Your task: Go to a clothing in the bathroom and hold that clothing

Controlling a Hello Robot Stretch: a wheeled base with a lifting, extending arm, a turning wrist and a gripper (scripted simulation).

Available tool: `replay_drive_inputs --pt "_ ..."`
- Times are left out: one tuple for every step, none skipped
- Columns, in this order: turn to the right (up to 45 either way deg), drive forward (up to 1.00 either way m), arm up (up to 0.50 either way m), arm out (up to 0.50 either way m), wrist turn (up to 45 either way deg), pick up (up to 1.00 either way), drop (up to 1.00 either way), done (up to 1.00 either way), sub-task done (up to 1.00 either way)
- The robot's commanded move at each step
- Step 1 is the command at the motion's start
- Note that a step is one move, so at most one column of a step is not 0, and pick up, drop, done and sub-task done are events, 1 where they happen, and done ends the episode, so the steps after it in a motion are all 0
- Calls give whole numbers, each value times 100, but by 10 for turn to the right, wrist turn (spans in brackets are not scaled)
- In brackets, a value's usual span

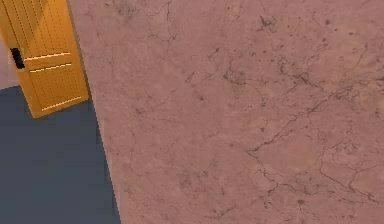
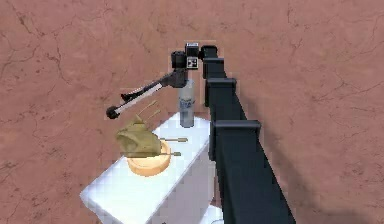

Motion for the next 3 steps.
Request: replay_drive_inputs --pt "0 0 0 0 60 0 0 0 0" --pt "0 0 -14 0 0 0 0 0 0" --pt "0 0 0 0 0 100 0 0 0"
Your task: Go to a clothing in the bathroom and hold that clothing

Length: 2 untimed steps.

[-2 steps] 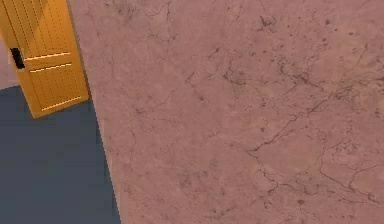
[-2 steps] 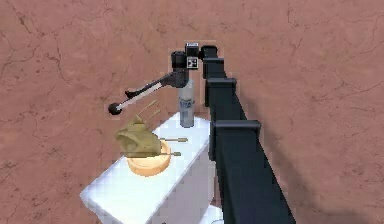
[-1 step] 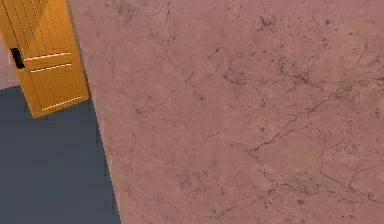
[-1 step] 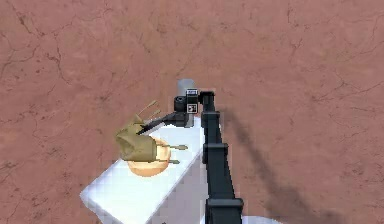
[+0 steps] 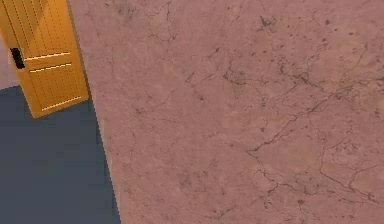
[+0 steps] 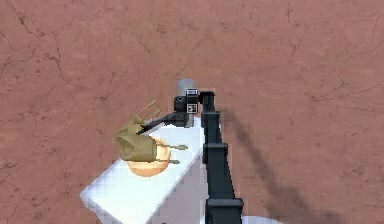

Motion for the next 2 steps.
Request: replay_drive_inputs --pt "0 0 10 0 0 0 0 0 0" --pt "0 0 0 0 0 0 0 100 0"
